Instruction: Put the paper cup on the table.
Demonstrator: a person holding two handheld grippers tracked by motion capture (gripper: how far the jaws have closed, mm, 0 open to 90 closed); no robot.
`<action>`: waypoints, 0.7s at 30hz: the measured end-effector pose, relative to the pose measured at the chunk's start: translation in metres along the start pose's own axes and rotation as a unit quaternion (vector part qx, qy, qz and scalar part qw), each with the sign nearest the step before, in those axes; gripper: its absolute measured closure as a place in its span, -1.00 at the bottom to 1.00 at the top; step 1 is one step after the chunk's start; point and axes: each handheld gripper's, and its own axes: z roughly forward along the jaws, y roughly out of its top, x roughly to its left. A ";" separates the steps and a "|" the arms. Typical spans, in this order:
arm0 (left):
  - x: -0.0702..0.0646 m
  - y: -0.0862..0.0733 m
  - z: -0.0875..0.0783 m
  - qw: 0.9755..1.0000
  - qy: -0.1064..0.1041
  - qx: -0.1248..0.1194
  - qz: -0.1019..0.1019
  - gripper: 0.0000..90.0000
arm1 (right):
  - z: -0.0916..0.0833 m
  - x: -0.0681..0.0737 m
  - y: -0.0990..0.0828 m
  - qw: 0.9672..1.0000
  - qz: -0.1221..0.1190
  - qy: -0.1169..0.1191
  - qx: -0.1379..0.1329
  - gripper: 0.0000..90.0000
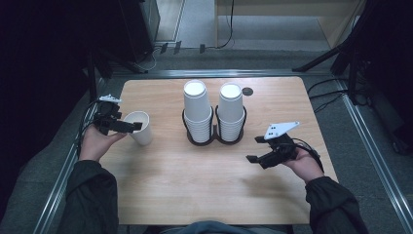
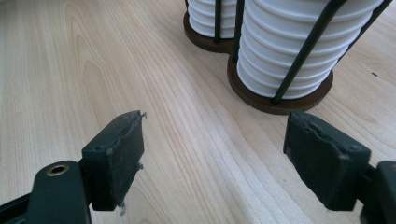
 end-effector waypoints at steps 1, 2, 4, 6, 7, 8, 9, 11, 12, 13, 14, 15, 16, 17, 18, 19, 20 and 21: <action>-0.001 0.001 -0.002 1.000 -0.001 -0.002 0.001 -1.00 | 0.000 0.000 0.000 1.000 0.000 0.000 0.000 -0.54; -0.002 0.002 -0.004 1.000 -0.003 -0.004 0.000 -1.00 | 0.000 0.000 0.000 1.000 0.001 0.000 -0.001 -0.54; -0.004 0.003 -0.007 1.000 0.001 -0.005 0.003 -1.00 | 0.000 0.000 0.000 1.000 0.001 0.000 0.000 -0.54; -0.007 0.004 -0.009 1.000 -0.005 -0.002 0.004 -1.00 | 0.000 0.000 0.000 1.000 0.002 0.001 0.000 -0.54; -0.009 0.005 -0.010 1.000 -0.008 -0.003 0.008 -1.00 | -0.001 0.000 0.000 1.000 0.001 0.002 -0.001 -0.54; -0.011 0.005 -0.011 1.000 -0.012 -0.002 0.010 -1.00 | -0.001 0.000 0.000 1.000 0.001 0.002 0.000 -0.54; -0.013 0.006 -0.011 1.000 -0.013 -0.001 0.011 -1.00 | 0.000 0.000 0.000 1.000 0.000 0.001 0.000 -0.54; -0.017 0.008 -0.013 1.000 -0.017 0.001 0.013 -1.00 | 0.000 0.000 0.000 1.000 0.000 0.002 0.000 -0.54; -0.019 0.009 -0.014 1.000 -0.021 -0.003 0.015 -1.00 | 0.000 0.000 0.000 1.000 0.000 0.002 0.001 -0.54; -0.021 0.010 -0.014 1.000 -0.021 -0.007 0.018 -1.00 | 0.000 0.000 0.000 1.000 -0.001 0.002 0.001 -0.54; -0.023 0.011 -0.015 1.000 -0.023 -0.009 0.020 -1.00 | 0.000 0.000 0.000 1.000 -0.002 0.002 0.002 -0.54; -0.026 0.012 -0.015 0.999 -0.023 -0.007 0.024 -1.00 | 0.000 0.000 0.000 1.000 -0.002 0.002 0.001 -0.54; -0.029 0.012 -0.015 0.999 -0.025 -0.009 0.026 -1.00 | 0.000 0.000 0.000 1.000 -0.002 0.002 0.001 -0.54; -0.031 0.013 -0.016 0.999 -0.028 -0.009 0.031 -1.00 | 0.000 0.000 0.000 1.000 -0.001 0.002 0.000 -0.54; -0.034 0.014 -0.016 0.999 -0.034 -0.009 0.034 -1.00 | 0.000 0.000 0.001 1.000 -0.001 0.002 0.000 -0.54; -0.037 0.014 -0.016 0.998 -0.038 -0.008 0.039 -1.00 | 0.000 0.000 0.001 1.000 -0.002 0.002 -0.002 -0.54; -0.041 0.015 -0.016 0.998 -0.039 -0.009 0.043 -1.00 | -0.001 0.000 0.001 1.000 -0.003 0.003 -0.002 -0.54; -0.044 0.016 -0.016 0.998 -0.040 -0.007 0.049 -1.00 | 0.000 0.000 0.001 1.000 -0.004 0.003 -0.002 -0.54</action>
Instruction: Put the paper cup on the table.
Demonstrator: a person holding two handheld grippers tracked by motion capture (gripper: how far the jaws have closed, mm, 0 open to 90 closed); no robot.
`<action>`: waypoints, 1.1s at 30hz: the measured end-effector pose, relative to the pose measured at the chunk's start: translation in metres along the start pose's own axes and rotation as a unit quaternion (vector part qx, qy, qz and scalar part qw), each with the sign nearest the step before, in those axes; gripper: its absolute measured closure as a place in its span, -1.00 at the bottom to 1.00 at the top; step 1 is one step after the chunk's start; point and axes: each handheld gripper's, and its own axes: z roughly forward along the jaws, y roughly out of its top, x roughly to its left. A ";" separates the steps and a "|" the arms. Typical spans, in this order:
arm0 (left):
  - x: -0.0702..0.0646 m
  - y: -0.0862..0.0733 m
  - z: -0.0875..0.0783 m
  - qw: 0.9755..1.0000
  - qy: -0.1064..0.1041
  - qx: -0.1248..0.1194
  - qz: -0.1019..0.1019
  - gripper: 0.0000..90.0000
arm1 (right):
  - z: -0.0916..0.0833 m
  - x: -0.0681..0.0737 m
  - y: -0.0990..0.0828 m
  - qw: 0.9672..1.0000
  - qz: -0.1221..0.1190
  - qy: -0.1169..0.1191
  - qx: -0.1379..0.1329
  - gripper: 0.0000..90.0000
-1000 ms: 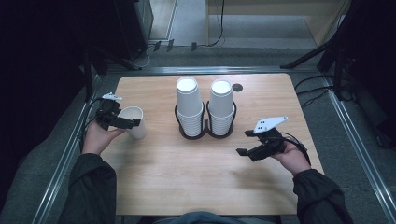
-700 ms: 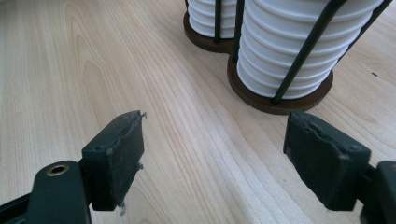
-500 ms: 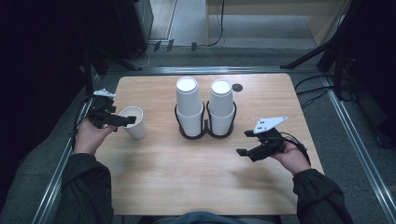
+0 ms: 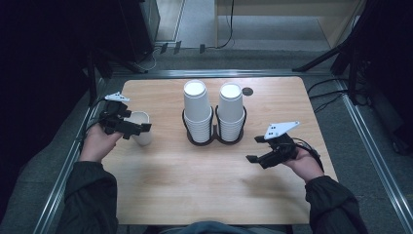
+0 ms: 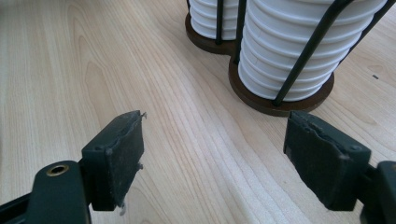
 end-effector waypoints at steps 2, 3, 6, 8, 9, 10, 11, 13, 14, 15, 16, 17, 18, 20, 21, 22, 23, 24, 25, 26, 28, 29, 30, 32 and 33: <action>-0.006 0.002 0.002 1.000 -0.003 0.000 0.009 -1.00 | 0.000 0.000 0.000 1.000 0.000 0.000 0.001 -0.54; -0.009 0.003 0.002 1.000 -0.003 0.001 0.016 -1.00 | 0.000 0.000 0.000 1.000 0.001 0.000 0.000 -0.54; -0.016 0.004 0.005 1.000 -0.007 0.003 0.028 -0.92 | 0.000 0.000 0.000 1.000 0.001 0.001 0.000 -0.54; -0.020 0.005 0.007 0.999 -0.009 0.003 0.034 -0.92 | 0.000 -0.001 0.000 1.000 0.002 0.001 0.001 -0.54; -0.021 0.005 0.008 0.999 -0.012 0.005 0.034 -0.92 | 0.000 -0.001 0.000 1.000 0.002 0.001 0.001 -0.54; -0.023 0.005 0.009 0.999 -0.014 0.005 0.037 -0.92 | 0.000 -0.001 0.000 1.000 0.002 0.001 0.000 -0.54; -0.025 0.005 0.010 0.999 -0.015 0.006 0.040 -0.92 | 0.000 -0.001 0.000 1.000 0.002 0.001 0.000 -0.54; -0.029 0.005 0.013 0.999 -0.021 0.006 0.042 -0.92 | 0.000 -0.001 0.000 1.000 0.001 0.001 0.000 -0.54; -0.031 0.005 0.014 0.999 -0.023 0.006 0.045 -0.92 | 0.000 -0.001 0.000 1.000 0.002 0.001 0.001 -0.54; -0.033 0.005 0.016 0.998 -0.027 0.008 0.048 -0.92 | 0.000 -0.001 0.000 1.000 0.002 0.000 0.000 -0.54; -0.035 0.005 0.017 0.998 -0.028 0.010 0.052 -0.92 | 0.000 -0.001 0.001 1.000 0.004 0.001 -0.002 -0.54; -0.038 0.005 0.019 0.998 -0.028 0.008 0.055 -0.92 | 0.000 -0.001 0.001 1.000 0.003 0.001 -0.003 -0.54; -0.040 0.004 0.020 0.998 -0.032 0.007 0.058 -0.92 | 0.000 -0.001 0.001 1.000 0.002 0.001 -0.002 -0.54; -0.045 0.004 0.023 0.997 -0.039 0.009 0.066 -0.92 | 0.001 -0.001 0.001 1.000 0.002 0.002 -0.001 -0.54; -0.047 0.004 0.024 0.997 -0.040 0.011 0.070 -0.92 | 0.001 -0.001 0.002 1.000 0.001 0.003 -0.002 -0.54; -0.050 0.004 0.025 0.996 -0.042 0.014 0.072 -0.92 | 0.002 0.000 0.002 1.000 0.001 0.003 -0.002 -0.54; -0.051 0.003 0.027 0.996 -0.047 0.017 0.074 -0.92 | 0.002 0.000 0.002 1.000 0.000 0.003 -0.002 -0.54; -0.053 0.003 0.028 0.996 -0.050 0.020 0.077 -0.92 | 0.002 -0.001 0.002 1.000 0.000 0.004 -0.001 -0.54; -0.055 0.003 0.029 0.995 -0.055 0.018 0.077 -0.92 | 0.002 -0.001 0.002 1.000 0.000 0.004 0.000 -0.54; -0.057 0.002 0.031 0.995 -0.063 0.016 0.078 -0.92 | 0.003 0.000 0.002 1.000 0.000 0.005 0.000 -0.54; -0.062 0.001 0.034 0.994 -0.068 0.017 0.081 -0.92 | 0.004 0.000 0.002 1.000 -0.002 0.006 0.002 -0.54; -0.065 0.000 0.036 0.994 -0.067 0.016 0.087 -0.92 | 0.005 0.001 0.002 1.000 -0.003 0.007 0.004 -0.54; -0.067 0.000 0.038 0.994 -0.067 0.015 0.087 -0.92 | 0.005 0.002 0.003 1.000 -0.004 0.008 0.005 -0.54; -0.072 -0.002 0.041 0.993 -0.070 0.015 0.094 -0.92 | 0.006 0.002 0.003 1.000 -0.005 0.008 0.006 -0.54; -0.074 -0.003 0.042 0.992 -0.073 0.016 0.098 -0.92 | 0.006 0.002 0.003 1.000 -0.005 0.008 0.006 -0.54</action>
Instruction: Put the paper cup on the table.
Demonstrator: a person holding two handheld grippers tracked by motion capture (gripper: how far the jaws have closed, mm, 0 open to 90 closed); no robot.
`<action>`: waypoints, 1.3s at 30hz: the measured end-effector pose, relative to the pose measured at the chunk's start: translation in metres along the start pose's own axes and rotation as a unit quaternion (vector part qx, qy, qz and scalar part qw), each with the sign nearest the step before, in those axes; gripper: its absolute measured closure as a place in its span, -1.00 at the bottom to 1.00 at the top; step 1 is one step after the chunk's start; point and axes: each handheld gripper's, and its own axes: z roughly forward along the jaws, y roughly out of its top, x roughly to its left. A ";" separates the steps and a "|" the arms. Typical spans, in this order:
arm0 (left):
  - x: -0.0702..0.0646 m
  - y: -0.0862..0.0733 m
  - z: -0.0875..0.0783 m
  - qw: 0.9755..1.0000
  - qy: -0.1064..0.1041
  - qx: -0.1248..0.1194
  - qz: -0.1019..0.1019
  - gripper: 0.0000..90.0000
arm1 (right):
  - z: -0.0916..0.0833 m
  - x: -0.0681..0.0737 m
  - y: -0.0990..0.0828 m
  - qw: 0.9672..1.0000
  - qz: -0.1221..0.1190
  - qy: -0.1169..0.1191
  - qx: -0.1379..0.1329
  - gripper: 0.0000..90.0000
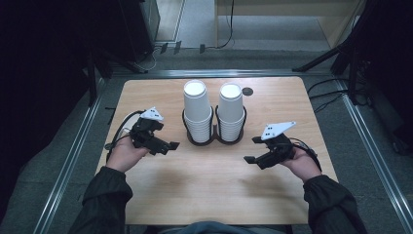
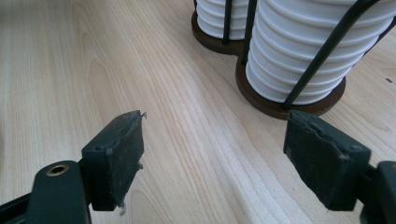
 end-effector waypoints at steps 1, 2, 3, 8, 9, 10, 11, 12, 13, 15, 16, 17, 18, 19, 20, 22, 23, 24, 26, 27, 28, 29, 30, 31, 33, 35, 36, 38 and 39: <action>-0.001 0.000 0.002 1.000 -0.003 0.001 0.005 -0.92 | 0.000 0.000 0.000 1.000 0.000 0.000 0.000 -0.54; -0.003 0.000 0.004 1.000 -0.007 0.001 0.004 -0.92 | 0.000 0.000 0.000 1.000 0.000 0.000 0.000 -0.54; -0.005 0.000 0.006 1.000 -0.010 0.002 0.007 -0.92 | 0.000 0.000 0.000 1.000 0.000 -0.001 0.001 -0.54; -0.014 0.001 0.016 1.000 -0.019 -0.001 0.018 -0.92 | 0.004 0.004 0.000 1.000 -0.003 0.005 0.005 -0.54; -0.016 0.001 0.018 1.000 -0.021 -0.004 0.019 -0.92 | 0.004 0.005 0.000 1.000 -0.003 0.005 0.005 -0.54; -0.018 0.002 0.020 1.000 -0.022 -0.007 0.017 -0.92 | 0.005 0.005 0.001 1.000 -0.006 0.006 0.005 -0.54; -0.019 0.002 0.022 1.000 -0.023 -0.007 0.019 -0.92 | 0.005 0.005 0.001 1.000 -0.005 0.007 0.005 -0.54; -0.020 0.002 0.024 0.999 -0.024 -0.008 0.019 -0.92 | 0.005 0.005 0.001 1.000 -0.006 0.006 0.005 -0.54; -0.022 0.002 0.025 0.999 -0.026 -0.005 0.021 -0.92 | 0.006 0.005 0.001 1.000 -0.006 0.007 0.006 -0.54; -0.025 0.004 0.030 0.999 -0.037 0.005 0.019 -0.92 | 0.006 0.006 0.001 1.000 -0.006 0.007 0.008 -0.54; -0.027 0.004 0.032 0.999 -0.037 0.006 0.019 -0.92 | 0.007 0.006 0.001 1.000 -0.007 0.008 0.009 -0.54; -0.030 0.006 0.034 0.999 -0.036 0.006 0.021 -0.92 | 0.007 0.006 0.001 1.000 -0.008 0.009 0.010 -0.54; -0.032 0.007 0.036 0.999 -0.038 0.009 0.027 -0.92 | 0.008 0.006 0.001 1.000 -0.009 0.009 0.011 -0.54; -0.035 0.008 0.038 0.999 -0.040 0.009 0.030 -0.92 | 0.009 0.006 0.001 1.000 -0.008 0.009 0.013 -0.54; -0.038 0.010 0.040 0.998 -0.041 0.011 0.037 -0.92 | 0.009 0.007 0.001 1.000 -0.008 0.008 0.014 -0.54; -0.044 0.012 0.043 0.998 -0.043 0.009 0.043 -0.93 | 0.010 0.007 0.001 1.000 -0.011 0.010 0.014 -0.54; -0.045 0.012 0.044 0.998 -0.043 0.007 0.044 -0.93 | 0.010 0.007 0.002 1.000 -0.011 0.010 0.014 -0.54; -0.047 0.013 0.046 0.998 -0.042 0.005 0.046 -0.93 | 0.011 0.007 0.002 1.000 -0.011 0.010 0.014 -0.54; -0.050 0.015 0.049 0.998 -0.040 -0.001 0.045 -0.93 | 0.011 0.008 0.002 1.000 -0.012 0.011 0.015 -0.54; -0.052 0.015 0.050 0.998 -0.038 -0.007 0.044 -0.93 | 0.011 0.008 0.002 1.000 -0.013 0.013 0.016 -0.54; -0.053 0.016 0.051 0.998 -0.036 -0.009 0.044 -0.93 | 0.011 0.009 0.002 1.000 -0.014 0.013 0.016 -0.54; -0.054 0.017 0.052 0.998 -0.036 -0.011 0.044 -0.93 | 0.012 0.009 0.002 1.000 -0.015 0.013 0.015 -0.54; -0.056 0.017 0.053 0.998 -0.035 -0.014 0.042 -0.93 | 0.012 0.009 0.003 1.000 -0.016 0.013 0.016 -0.54; -0.057 0.018 0.054 0.998 -0.035 -0.016 0.043 -0.93 | 0.012 0.010 0.003 1.000 -0.014 0.013 0.016 -0.54; -0.060 0.019 0.056 0.998 -0.033 -0.017 0.048 -0.93 | 0.012 0.010 0.003 1.000 -0.017 0.014 0.015 -0.54; -0.062 0.021 0.058 0.998 -0.036 -0.022 0.049 -0.93 | 0.013 0.011 0.003 1.000 -0.019 0.015 0.016 -0.54; -0.064 0.022 0.060 0.998 -0.040 -0.023 0.048 -0.93 | 0.012 0.012 0.003 1.000 -0.018 0.013 0.018 -0.54; -0.066 0.023 0.062 0.997 -0.043 -0.025 0.051 -0.93 | 0.012 0.014 0.003 1.000 -0.018 0.014 0.017 -0.54; -0.067 0.024 0.064 0.997 -0.042 -0.024 0.055 -0.93 | 0.012 0.014 0.002 1.000 -0.020 0.014 0.015 -0.54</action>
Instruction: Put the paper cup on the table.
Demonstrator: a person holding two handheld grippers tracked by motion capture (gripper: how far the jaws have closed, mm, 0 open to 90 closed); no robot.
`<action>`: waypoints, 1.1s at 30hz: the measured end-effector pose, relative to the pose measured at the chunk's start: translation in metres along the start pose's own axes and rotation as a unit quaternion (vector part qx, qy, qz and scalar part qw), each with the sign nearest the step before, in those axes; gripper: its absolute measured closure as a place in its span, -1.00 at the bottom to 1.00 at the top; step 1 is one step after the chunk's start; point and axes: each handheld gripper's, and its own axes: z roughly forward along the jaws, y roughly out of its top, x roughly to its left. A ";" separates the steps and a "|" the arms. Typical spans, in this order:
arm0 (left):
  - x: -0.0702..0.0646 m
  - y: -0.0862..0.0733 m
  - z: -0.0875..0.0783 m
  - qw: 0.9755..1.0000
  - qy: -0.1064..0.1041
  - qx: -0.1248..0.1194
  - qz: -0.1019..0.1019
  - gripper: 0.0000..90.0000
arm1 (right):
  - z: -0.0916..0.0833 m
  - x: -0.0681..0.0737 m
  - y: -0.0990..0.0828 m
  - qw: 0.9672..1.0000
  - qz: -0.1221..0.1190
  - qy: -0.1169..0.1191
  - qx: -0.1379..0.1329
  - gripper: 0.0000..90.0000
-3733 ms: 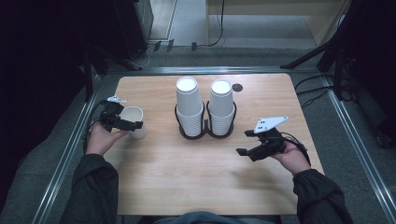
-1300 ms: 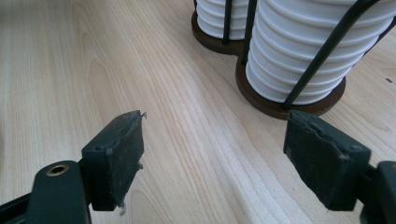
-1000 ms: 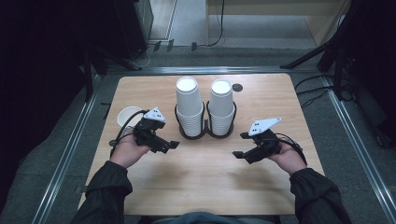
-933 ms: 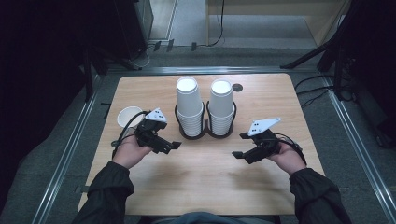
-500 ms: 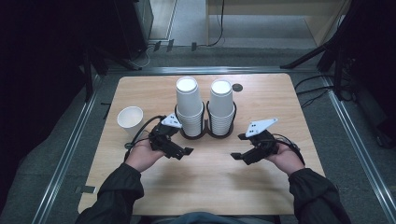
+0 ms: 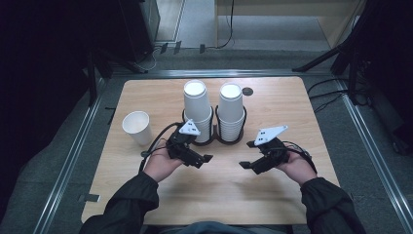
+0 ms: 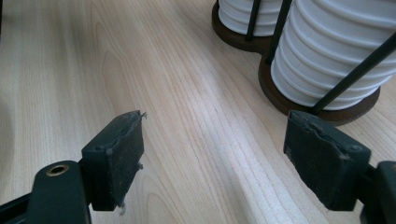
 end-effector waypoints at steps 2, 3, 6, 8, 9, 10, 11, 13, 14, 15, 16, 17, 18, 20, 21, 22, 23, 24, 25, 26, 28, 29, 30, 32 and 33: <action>-0.002 0.001 0.003 1.000 0.001 0.000 0.006 -0.93 | -0.001 0.001 0.000 1.000 0.003 0.000 0.000 -0.54; -0.002 0.002 0.004 1.000 0.001 0.001 0.008 -0.93 | -0.001 0.002 0.000 1.000 0.005 -0.001 0.000 -0.54; -0.003 0.004 0.006 1.000 -0.003 -0.003 0.009 -0.93 | -0.001 0.003 0.000 1.000 -0.002 -0.001 -0.001 -0.54; -0.005 0.005 0.007 1.000 -0.004 -0.001 0.015 -0.93 | -0.001 0.004 0.000 1.000 -0.002 -0.001 0.000 -0.54; -0.005 0.005 0.007 1.000 -0.006 -0.003 0.015 -0.93 | 0.000 0.005 0.000 1.000 -0.004 -0.001 0.001 -0.54; -0.005 0.005 0.007 1.000 -0.010 -0.003 0.014 -0.93 | 0.000 0.005 0.000 1.000 -0.003 -0.001 0.001 -0.54; -0.005 0.005 0.008 1.000 -0.012 -0.006 0.012 -0.93 | 0.000 0.006 0.000 1.000 -0.003 -0.001 0.001 -0.54; -0.005 0.005 0.007 1.000 -0.016 -0.015 0.005 -0.93 | -0.001 0.007 0.000 1.000 -0.002 -0.001 0.003 -0.54; -0.005 0.005 0.006 1.000 -0.018 -0.018 0.004 -0.93 | -0.001 0.008 0.000 1.000 -0.001 -0.001 0.004 -0.54; -0.004 0.005 0.005 1.000 -0.021 -0.021 0.000 -0.93 | -0.002 0.008 0.000 1.000 0.000 -0.001 0.004 -0.54; -0.003 0.005 0.004 1.000 -0.021 -0.024 -0.001 -0.93 | -0.002 0.008 -0.001 1.000 0.000 -0.002 0.003 -0.54; -0.003 0.005 0.004 0.999 -0.019 -0.026 -0.004 -0.93 | -0.002 0.008 -0.001 1.000 -0.001 -0.002 0.003 -0.54; -0.003 0.005 0.004 0.999 -0.019 -0.025 -0.005 -0.93 | -0.002 0.007 -0.001 1.000 -0.002 -0.003 0.003 -0.54; -0.002 0.004 0.004 1.000 -0.021 -0.022 -0.004 -0.93 | -0.002 0.007 -0.001 1.000 -0.002 -0.002 0.002 -0.54; -0.002 0.004 0.004 1.000 -0.019 -0.020 -0.004 -0.93 | -0.002 0.007 -0.001 1.000 -0.002 -0.002 0.002 -0.54; -0.002 0.003 0.005 1.000 -0.018 -0.018 -0.003 -0.93 | -0.002 0.007 -0.001 1.000 -0.002 -0.003 0.001 -0.54; -0.002 0.003 0.005 1.000 -0.018 -0.016 0.000 -0.93 | -0.002 0.007 -0.001 1.000 -0.002 -0.003 0.002 -0.54; -0.002 0.003 0.006 1.000 -0.018 -0.014 0.000 -0.93 | -0.002 0.007 -0.001 1.000 -0.001 -0.002 0.003 -0.54; -0.003 0.002 0.006 1.000 -0.019 -0.014 0.001 -0.93 | -0.002 0.007 -0.001 1.000 -0.001 -0.002 0.003 -0.54; -0.003 0.003 0.006 1.000 -0.021 -0.013 0.001 -0.93 | -0.002 0.007 0.000 1.000 -0.001 -0.003 0.003 -0.54; -0.003 0.003 0.005 1.000 -0.022 -0.014 0.001 -0.93 | -0.002 0.007 0.000 1.000 -0.002 0.000 0.003 -0.54; -0.003 0.003 0.005 1.000 -0.025 -0.014 0.000 -0.93 | -0.001 0.007 0.000 1.000 -0.002 -0.001 0.004 -0.54; -0.004 0.003 0.005 0.999 -0.029 -0.016 -0.002 -0.93 | -0.001 0.007 -0.001 1.000 -0.003 -0.002 0.006 -0.54; -0.005 0.003 0.005 0.999 -0.032 -0.013 0.003 -0.93 | -0.001 0.007 -0.001 1.000 -0.007 -0.002 0.009 -0.54; -0.005 0.003 0.005 0.999 -0.031 -0.013 0.005 -0.93 | -0.001 0.007 -0.001 1.000 -0.007 -0.002 0.009 -0.54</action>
